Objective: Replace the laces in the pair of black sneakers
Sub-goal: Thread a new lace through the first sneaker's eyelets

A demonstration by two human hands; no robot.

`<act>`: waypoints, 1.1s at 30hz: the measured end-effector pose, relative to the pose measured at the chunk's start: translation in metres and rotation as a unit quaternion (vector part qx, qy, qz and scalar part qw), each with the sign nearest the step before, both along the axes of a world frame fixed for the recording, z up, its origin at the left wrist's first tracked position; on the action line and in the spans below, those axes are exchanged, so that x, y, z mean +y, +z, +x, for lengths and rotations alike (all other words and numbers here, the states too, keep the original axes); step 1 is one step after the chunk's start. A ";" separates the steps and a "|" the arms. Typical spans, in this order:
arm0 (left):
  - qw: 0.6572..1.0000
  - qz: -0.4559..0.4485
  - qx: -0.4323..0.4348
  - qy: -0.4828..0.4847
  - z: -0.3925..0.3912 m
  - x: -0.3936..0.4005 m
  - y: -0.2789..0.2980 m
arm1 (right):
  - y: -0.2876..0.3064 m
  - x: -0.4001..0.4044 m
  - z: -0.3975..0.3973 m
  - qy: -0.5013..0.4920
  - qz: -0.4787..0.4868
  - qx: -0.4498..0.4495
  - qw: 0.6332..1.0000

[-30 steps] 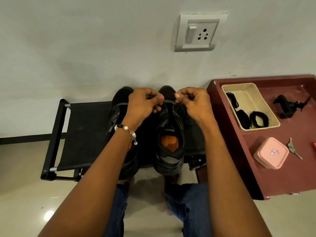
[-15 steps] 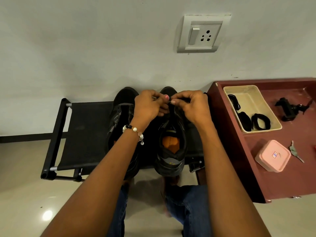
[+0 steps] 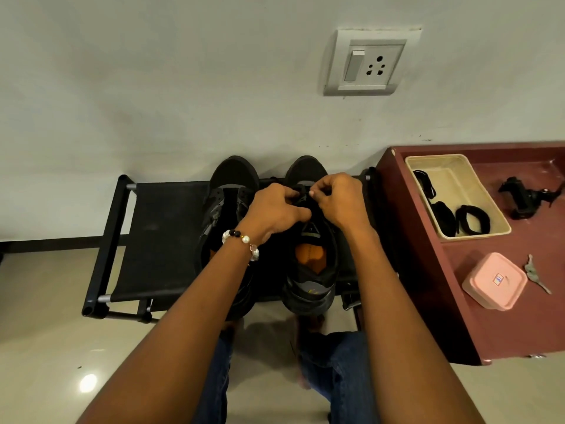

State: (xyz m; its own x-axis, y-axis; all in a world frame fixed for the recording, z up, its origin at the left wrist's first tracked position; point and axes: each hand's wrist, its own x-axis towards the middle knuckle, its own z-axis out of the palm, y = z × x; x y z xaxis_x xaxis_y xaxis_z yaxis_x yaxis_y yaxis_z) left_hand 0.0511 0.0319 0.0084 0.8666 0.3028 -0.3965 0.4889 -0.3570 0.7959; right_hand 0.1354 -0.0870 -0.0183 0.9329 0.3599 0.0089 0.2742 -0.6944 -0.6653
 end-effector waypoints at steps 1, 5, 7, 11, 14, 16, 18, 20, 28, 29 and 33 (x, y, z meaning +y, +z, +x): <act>1.000 -0.009 -0.001 0.008 0.000 0.000 -0.001 | -0.001 0.000 0.000 0.005 -0.011 -0.002 1.000; 0.998 -0.048 -0.001 0.027 0.001 0.002 -0.003 | -0.006 0.004 0.002 0.004 -0.040 -0.001 0.999; 0.998 -0.060 -0.002 0.036 0.001 0.003 -0.004 | -0.008 0.006 0.003 0.008 -0.054 -0.001 0.999; 0.996 -0.072 -0.002 0.042 0.002 0.004 -0.006 | -0.011 0.010 0.004 0.014 -0.065 0.009 0.998; 0.996 -0.080 -0.005 0.035 0.003 0.005 -0.008 | -0.012 0.011 0.002 0.005 -0.052 0.030 0.998; 0.996 -0.088 -0.005 0.027 0.004 0.005 -0.010 | -0.011 0.010 -0.001 -0.025 -0.016 0.068 0.997; 0.994 -0.100 -0.007 0.035 0.006 0.005 -0.013 | -0.010 0.010 -0.003 -0.067 0.025 0.109 0.991; 0.993 -0.091 -0.023 0.066 0.008 0.005 -0.017 | -0.011 0.013 -0.004 -0.095 0.050 0.133 0.985; 0.970 0.194 -0.110 0.097 0.018 -0.005 -0.027 | -0.013 0.021 -0.009 -0.133 0.074 0.166 0.974; 0.965 0.212 -0.113 0.102 0.018 -0.005 -0.028 | -0.013 0.020 -0.009 -0.127 0.082 0.169 0.974; 0.952 0.244 -0.128 0.132 0.020 -0.009 -0.031 | -0.017 0.019 -0.008 -0.125 0.111 0.167 0.972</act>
